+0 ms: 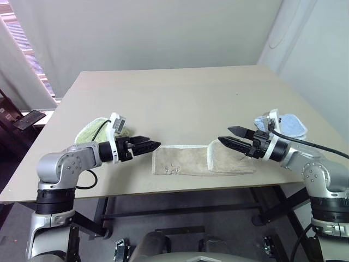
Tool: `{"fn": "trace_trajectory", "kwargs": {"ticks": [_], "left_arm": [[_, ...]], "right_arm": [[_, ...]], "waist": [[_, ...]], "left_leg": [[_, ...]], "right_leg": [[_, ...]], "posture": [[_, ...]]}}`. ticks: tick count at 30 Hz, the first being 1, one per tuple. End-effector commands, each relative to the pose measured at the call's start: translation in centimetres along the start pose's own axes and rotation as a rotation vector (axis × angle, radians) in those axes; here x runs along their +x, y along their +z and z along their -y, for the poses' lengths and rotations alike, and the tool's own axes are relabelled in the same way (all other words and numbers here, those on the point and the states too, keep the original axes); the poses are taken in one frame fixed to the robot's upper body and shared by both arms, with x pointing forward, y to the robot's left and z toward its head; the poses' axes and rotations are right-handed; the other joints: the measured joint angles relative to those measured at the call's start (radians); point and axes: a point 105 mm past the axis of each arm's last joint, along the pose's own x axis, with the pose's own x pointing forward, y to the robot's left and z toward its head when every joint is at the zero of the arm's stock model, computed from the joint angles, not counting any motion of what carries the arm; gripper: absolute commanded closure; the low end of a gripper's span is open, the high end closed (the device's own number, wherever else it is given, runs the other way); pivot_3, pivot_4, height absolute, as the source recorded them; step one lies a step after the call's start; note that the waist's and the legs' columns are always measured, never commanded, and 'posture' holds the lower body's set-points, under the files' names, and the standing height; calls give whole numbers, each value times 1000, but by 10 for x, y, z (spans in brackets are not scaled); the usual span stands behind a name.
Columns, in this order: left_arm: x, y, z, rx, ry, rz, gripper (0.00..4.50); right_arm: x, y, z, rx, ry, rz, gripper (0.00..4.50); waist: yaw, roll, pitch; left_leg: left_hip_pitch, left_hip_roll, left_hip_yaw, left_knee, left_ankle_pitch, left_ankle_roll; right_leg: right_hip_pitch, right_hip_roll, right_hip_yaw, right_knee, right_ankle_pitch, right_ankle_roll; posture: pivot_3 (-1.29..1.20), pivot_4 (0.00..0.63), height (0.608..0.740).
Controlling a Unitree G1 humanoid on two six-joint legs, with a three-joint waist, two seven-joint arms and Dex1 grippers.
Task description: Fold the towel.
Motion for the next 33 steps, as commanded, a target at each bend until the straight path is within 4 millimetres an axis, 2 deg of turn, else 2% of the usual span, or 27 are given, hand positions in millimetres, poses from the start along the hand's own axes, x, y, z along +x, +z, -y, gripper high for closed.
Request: {"fn": "trace_trajectory", "kwargs": {"ticks": [1,2,6,10,16,22,33], "left_arm": [[-1,-17,-9,-252,104,-22,23],[1,-28,-12,-301,126,-34,23],[0,-50,4,-362,62,-34,23],[-11,-56,7,-402,62,-33,23],[-24,-63,-1,-510,98,-32,23],[-14,-71,10,-612,110,-47,23],[15,-77,8,-678,181,-53,23]], "right_arm": [[3,8,1,-5,1,-2,15],[2,9,3,4,-7,2,15],[1,12,7,10,-25,10,15],[0,10,7,14,-27,1,15],[-2,7,12,22,-56,-8,15],[0,3,16,18,-88,-12,15],[-2,2,25,8,-148,1,15]], "waist": [[1,-2,0],[1,-3,0],[-5,-4,1],[-2,-3,1],[-2,-3,0],[0,-3,0],[2,-1,-1]], "left_leg": [[1,0,0,0,0,0],[1,0,0,0,0,0],[1,0,0,-2,0,-1],[1,1,-1,-4,1,-3],[3,0,0,-3,1,-3],[3,0,0,-4,1,-3],[2,0,0,-7,1,-3]], "right_leg": [[0,0,0,1,1,2],[0,0,0,1,2,4],[0,0,1,2,2,4],[-1,0,1,3,0,0],[0,0,1,1,0,-1],[0,-1,1,1,0,-1],[0,-1,1,-3,0,-2]], "posture": [[0,0,736],[0,0,736],[0,0,736],[0,0,736],[0,0,736],[0,0,736],[0,0,736]]}}
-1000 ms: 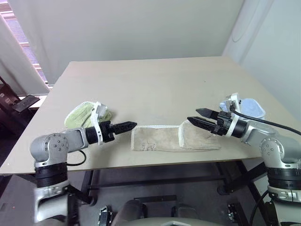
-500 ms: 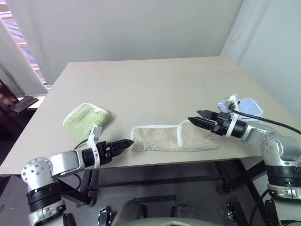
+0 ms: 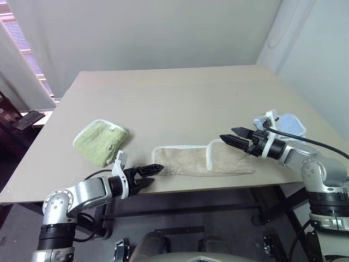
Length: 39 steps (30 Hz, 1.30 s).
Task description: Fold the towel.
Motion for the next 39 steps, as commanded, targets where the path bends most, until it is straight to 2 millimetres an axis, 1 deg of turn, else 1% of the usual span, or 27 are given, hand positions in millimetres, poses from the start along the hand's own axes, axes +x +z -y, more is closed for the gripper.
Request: {"fn": "trace_trajectory", "kwargs": {"ticks": [1,8,9,10,14,15,17,20,21,26,31,34,37,39], "left_arm": [[8,0,10,15,1,-3,23],[11,5,11,-27,22,57,23],[11,6,12,-29,18,64,407],[11,6,13,-30,13,69,588],[10,11,18,-37,-7,104,2039],[10,11,19,-41,-9,110,2444],[10,12,20,-49,-12,118,3081],[11,12,21,-57,-16,126,4220],[11,12,21,-57,-18,127,4486],[8,14,23,-60,-37,142,4486],[-6,16,27,-34,-109,173,4486],[-13,19,25,6,-83,180,4486],[-15,17,24,45,-47,159,4486],[-14,15,26,51,-63,157,4486]], "right_arm": [[-2,11,2,-31,-18,45,15],[-2,13,9,-35,-62,67,15],[-2,12,10,-37,-64,65,0],[-1,11,10,-39,-64,64,0],[-1,9,11,-50,-67,57,0],[-1,9,11,-51,-70,58,0],[-1,10,12,-51,-70,59,0],[-1,10,11,-56,-66,53,0],[-1,9,11,-58,-65,49,0],[-4,8,12,-61,-65,38,0],[-7,2,6,-69,-26,8,0],[-6,2,6,-64,-27,14,0],[-5,2,5,-63,-25,16,0],[-4,-1,5,-67,-26,9,0]], "waist": [[2,1,-1],[1,3,-2],[1,3,-2],[0,3,-2],[-1,3,-2],[0,3,-2],[0,3,-2],[0,3,-2],[0,3,-2],[0,3,-1],[-1,3,-1],[-3,3,-1],[-3,3,-1],[-2,4,-1]], "left_leg": [[0,0,0,0,0,0],[0,0,0,0,0,0],[0,0,0,0,0,0],[0,0,0,0,0,0],[-1,0,0,0,0,0],[-1,0,0,0,0,0],[-2,0,0,0,0,0],[-3,0,0,0,0,0],[-3,0,0,0,0,0],[-4,0,0,0,0,0],[-5,0,0,0,0,0],[-6,0,0,0,0,0],[-6,0,0,-1,0,0],[-6,0,0,-2,0,0]], "right_leg": [[0,0,0,0,0,0],[1,0,0,-1,0,0],[1,0,0,-1,0,0],[1,0,0,-1,0,0],[0,0,0,-1,0,0],[-1,0,0,-1,0,0],[-1,0,0,-2,0,0],[-1,0,0,-2,0,0],[-1,0,0,-2,0,0],[-2,0,0,-2,0,0],[-3,0,0,-3,0,0],[-4,0,0,-3,0,0],[-4,0,0,-3,0,0],[-4,0,0,-3,0,0]], "posture": [[0,0,736],[0,0,736],[0,0,736],[0,0,736],[0,0,736],[0,0,736],[0,0,736],[0,0,736],[0,0,736],[0,0,736],[0,0,736],[0,0,736],[0,0,736],[0,0,736]]}}
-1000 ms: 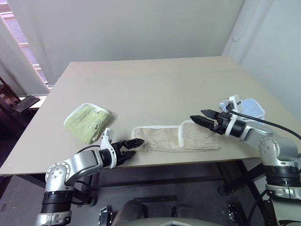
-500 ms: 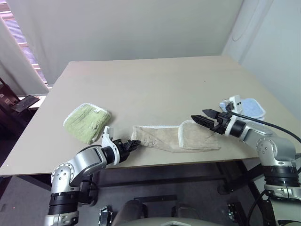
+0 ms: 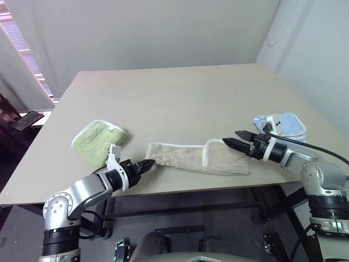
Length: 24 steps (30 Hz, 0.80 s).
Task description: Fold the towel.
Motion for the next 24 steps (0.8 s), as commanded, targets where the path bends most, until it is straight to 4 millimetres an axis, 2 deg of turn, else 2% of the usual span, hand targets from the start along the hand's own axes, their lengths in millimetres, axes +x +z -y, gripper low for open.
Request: {"fn": "trace_trajectory", "kwargs": {"ticks": [1,4,8,16,24], "left_arm": [[-1,-3,14,40,-59,-3,4486],[-2,-7,8,36,-33,-20,3922],[-2,-5,0,-5,-12,-4,2533],[3,0,-10,-118,23,61,2533],[6,-3,-10,-165,16,79,2533]], "right_arm": [[1,11,-7,-52,19,29,0],[1,11,-6,-53,18,26,0],[0,10,-6,-60,14,17,0],[-2,11,-2,-74,0,12,0],[-6,11,1,-81,-18,8,0]], "waist": [[2,0,0],[1,0,0],[1,0,0],[2,0,0],[2,0,0]], "left_leg": [[0,0,0,0,0,0],[-1,0,0,-1,0,0],[-2,0,0,-3,0,0],[-2,0,0,-7,1,-2],[-2,0,0,-7,1,-2]], "right_leg": [[0,0,0,0,0,0],[-1,0,0,-2,0,0],[-2,0,0,-2,0,0],[-3,0,0,-2,-1,-1],[-3,0,0,-2,-1,-1]], "posture": [[0,0,736],[0,0,736],[0,0,736],[0,0,736],[0,0,736]]}}
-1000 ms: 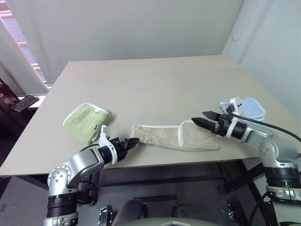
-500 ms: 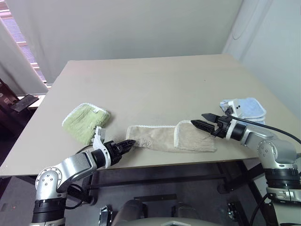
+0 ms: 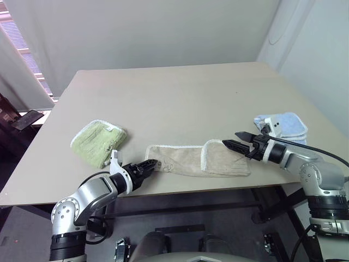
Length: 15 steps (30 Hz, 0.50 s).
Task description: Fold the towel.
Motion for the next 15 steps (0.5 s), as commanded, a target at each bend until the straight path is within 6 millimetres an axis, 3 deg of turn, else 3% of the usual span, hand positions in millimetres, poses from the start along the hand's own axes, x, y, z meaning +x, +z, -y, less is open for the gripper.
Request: {"fn": "trace_trajectory", "kwargs": {"ticks": [1,4,10,15], "left_arm": [[-6,6,3,-4,-14,37,2533],[-9,8,3,9,-17,42,2533],[-14,13,3,-2,-16,84,4348],[-16,17,6,-13,-37,108,4467]], "right_arm": [[-6,16,0,-53,-6,40,0],[-7,15,2,-55,-16,36,0],[-6,13,3,-51,-24,31,0],[-5,12,3,-48,-24,31,0]], "waist": [[0,0,0],[0,0,0],[-1,0,0],[0,0,0]], "left_leg": [[0,0,0,0,0,0],[0,0,0,0,0,0],[0,0,0,0,0,0],[0,0,0,0,0,0]], "right_leg": [[0,0,0,0,0,0],[0,0,0,0,0,0],[0,0,0,0,0,0],[0,0,0,0,0,0]], "posture": [[0,0,736],[0,0,736],[0,0,736],[0,0,736]]}}
